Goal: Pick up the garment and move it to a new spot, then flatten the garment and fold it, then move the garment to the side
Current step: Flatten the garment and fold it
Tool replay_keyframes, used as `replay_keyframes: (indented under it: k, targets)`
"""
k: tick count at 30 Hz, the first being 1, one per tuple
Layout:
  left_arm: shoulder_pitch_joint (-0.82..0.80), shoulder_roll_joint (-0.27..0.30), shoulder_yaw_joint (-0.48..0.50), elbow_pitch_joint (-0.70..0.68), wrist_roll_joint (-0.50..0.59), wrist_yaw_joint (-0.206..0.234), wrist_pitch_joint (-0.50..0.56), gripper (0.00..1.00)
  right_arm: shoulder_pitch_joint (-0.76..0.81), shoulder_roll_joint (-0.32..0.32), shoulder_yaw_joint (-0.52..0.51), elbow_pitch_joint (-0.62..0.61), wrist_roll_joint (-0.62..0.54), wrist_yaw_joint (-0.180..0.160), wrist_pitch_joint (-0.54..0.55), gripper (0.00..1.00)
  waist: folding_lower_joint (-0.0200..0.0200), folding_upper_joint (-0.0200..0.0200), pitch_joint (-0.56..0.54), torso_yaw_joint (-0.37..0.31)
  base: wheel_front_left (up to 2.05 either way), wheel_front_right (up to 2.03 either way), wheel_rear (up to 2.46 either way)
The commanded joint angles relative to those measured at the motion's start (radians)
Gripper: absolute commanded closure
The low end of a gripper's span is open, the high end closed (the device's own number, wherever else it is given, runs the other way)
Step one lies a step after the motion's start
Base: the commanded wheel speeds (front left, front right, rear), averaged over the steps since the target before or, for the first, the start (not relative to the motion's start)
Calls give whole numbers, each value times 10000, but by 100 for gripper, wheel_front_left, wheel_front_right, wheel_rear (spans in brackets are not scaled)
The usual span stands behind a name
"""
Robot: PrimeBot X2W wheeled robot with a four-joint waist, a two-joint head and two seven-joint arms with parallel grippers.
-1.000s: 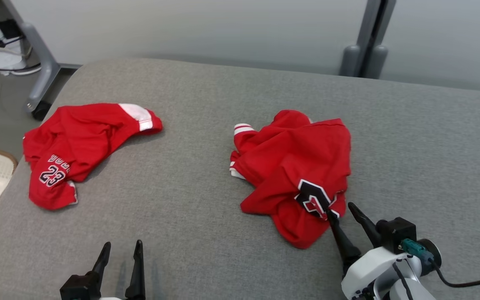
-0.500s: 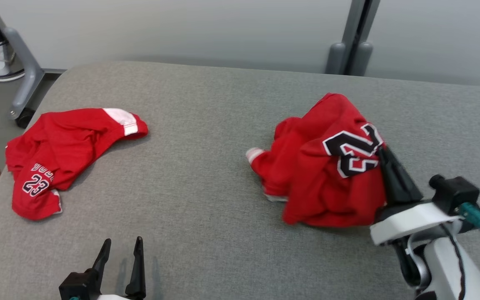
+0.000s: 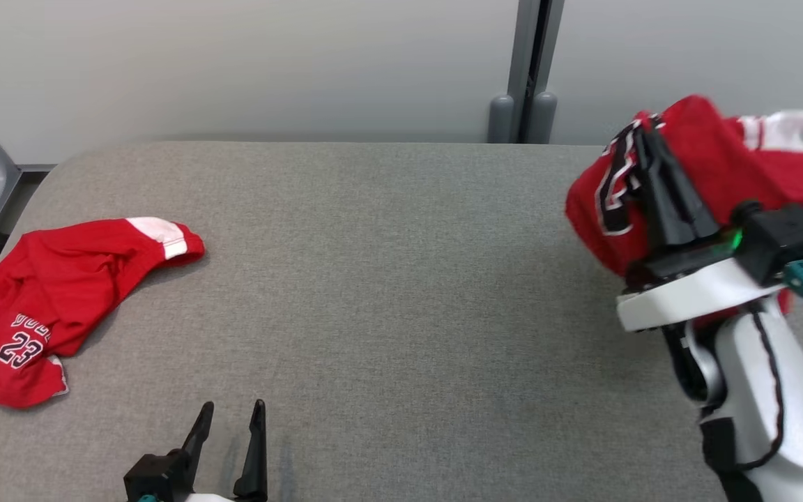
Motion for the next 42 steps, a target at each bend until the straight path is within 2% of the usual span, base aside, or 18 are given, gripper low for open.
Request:
replay_keyframes:
  k: [1,3,4,5,6,11,15,26,34,38,42]
  targets:
    - [-180,50,-44,37,-105,5,-6,0,16,151,204,324,27,1,-4,100,-1,0,98,224,0,0,0]
    - [-209,47,-179,141,-160,-14,-4,0,186,402,702,1144,247,1,-4,100,-1,0,189,474,0,0,0]
    - [-237,47,-236,175,-157,-10,-6,0,177,511,936,1446,344,1,-6,69,-1,0,234,594,0,0,0]
    - [-252,49,-279,227,-129,-16,-6,0,198,587,1226,1752,443,1,-6,9,-1,0,276,704,0,0,0]
    - [-252,50,-288,286,-148,7,-6,0,246,689,1428,1956,708,1,-4,0,-1,0,324,799,0,0,0]
    - [-285,43,-151,311,-271,127,-6,0,505,858,1950,2346,1106,1,-4,0,-1,0,436,974,0,0,0]
    - [-295,44,-61,277,-249,133,-6,0,638,863,1727,2402,1056,1,-4,0,-1,0,447,848,0,0,0]
    - [-641,46,-229,184,-168,70,-4,0,994,388,-85,2857,414,1,-4,0,-1,0,865,312,0,0,0]
    - [-962,47,-438,145,-129,-14,-5,0,387,270,-816,3713,441,1,-4,0,-1,0,1547,470,0,0,0]
    - [-1149,46,-524,159,-72,-33,-5,0,-39,329,-1129,4306,978,1,-4,0,-1,0,1942,662,0,0,0]
    - [-1379,49,-629,201,-30,-49,-5,0,-439,352,-1031,4791,2094,1,-4,0,-1,0,2366,872,0,0,0]
